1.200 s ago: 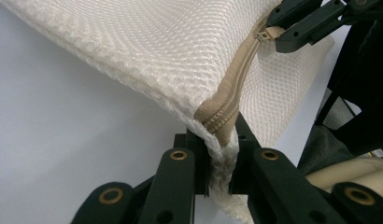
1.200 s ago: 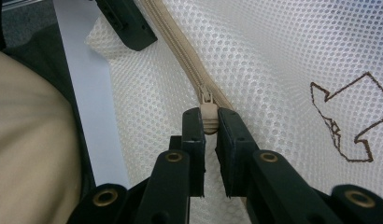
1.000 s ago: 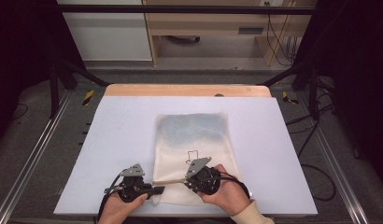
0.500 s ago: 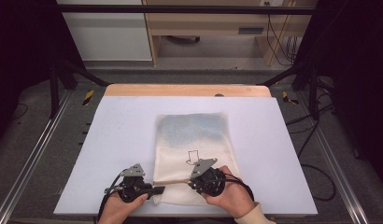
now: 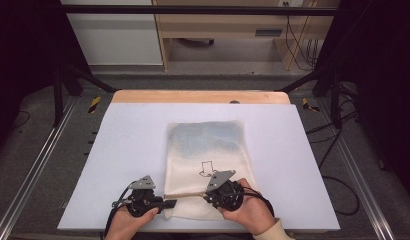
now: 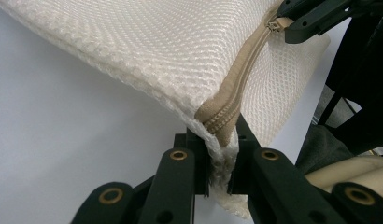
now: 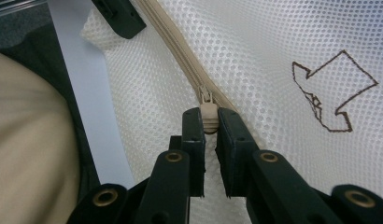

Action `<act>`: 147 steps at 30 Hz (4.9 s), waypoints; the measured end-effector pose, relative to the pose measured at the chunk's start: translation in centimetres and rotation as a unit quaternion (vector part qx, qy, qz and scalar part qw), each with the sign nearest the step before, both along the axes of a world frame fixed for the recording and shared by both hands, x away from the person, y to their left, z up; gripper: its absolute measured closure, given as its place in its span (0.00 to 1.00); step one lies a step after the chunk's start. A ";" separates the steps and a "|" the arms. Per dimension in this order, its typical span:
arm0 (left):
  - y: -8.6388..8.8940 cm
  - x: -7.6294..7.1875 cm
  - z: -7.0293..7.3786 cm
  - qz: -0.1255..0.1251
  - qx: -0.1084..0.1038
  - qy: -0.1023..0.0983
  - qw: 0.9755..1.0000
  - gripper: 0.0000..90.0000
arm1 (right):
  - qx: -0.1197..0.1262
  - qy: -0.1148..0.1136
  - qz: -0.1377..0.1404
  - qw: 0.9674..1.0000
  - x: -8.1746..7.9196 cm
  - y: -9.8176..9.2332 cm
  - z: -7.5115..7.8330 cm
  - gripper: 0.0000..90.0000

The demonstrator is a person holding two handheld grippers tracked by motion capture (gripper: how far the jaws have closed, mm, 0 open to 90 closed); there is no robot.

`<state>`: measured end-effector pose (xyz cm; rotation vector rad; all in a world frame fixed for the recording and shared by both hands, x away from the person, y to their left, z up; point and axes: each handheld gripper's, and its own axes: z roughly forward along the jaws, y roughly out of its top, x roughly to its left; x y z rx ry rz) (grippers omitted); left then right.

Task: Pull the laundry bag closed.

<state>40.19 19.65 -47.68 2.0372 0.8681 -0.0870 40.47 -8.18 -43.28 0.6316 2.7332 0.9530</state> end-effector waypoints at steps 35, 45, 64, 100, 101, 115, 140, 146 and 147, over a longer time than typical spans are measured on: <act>0.2 0.1 0.2 0.002 0.002 -0.005 1.000 0.92 | 0.006 0.002 -0.026 1.000 -0.1 -2.5 -0.1 0.91; 0.2 0.1 0.2 0.004 0.001 -0.004 1.000 0.91 | 0.005 0.002 -0.033 0.999 -0.1 -3.2 -0.2 0.91; 0.3 0.1 0.2 0.004 0.001 -0.005 1.000 0.91 | 0.013 0.003 -0.042 0.999 -0.3 -4.0 -0.3 0.91; 0.3 0.1 0.2 0.003 0.001 -0.005 1.000 0.91 | 0.011 0.010 -0.039 0.999 -0.3 -4.1 -0.4 0.91; 0.3 0.1 0.2 0.003 0.001 -0.005 1.000 0.92 | 0.011 0.010 -0.039 0.999 -0.3 -4.1 -0.4 0.91; 0.3 0.1 0.2 0.003 0.002 -0.005 1.000 0.91 | 0.009 0.013 -0.041 0.999 -0.3 -4.3 -0.5 0.91; 0.3 0.1 0.2 0.003 0.004 -0.006 1.000 0.92 | 0.009 0.016 -0.050 0.999 -0.4 -5.0 -0.6 0.91; 0.2 0.1 0.3 0.003 0.004 -0.007 1.000 0.92 | 0.010 0.015 -0.050 0.999 -0.4 -5.0 -0.6 0.91; 0.2 0.1 0.3 0.003 0.003 -0.006 1.000 0.92 | 0.010 0.015 -0.049 0.999 -0.4 -5.0 -0.6 0.91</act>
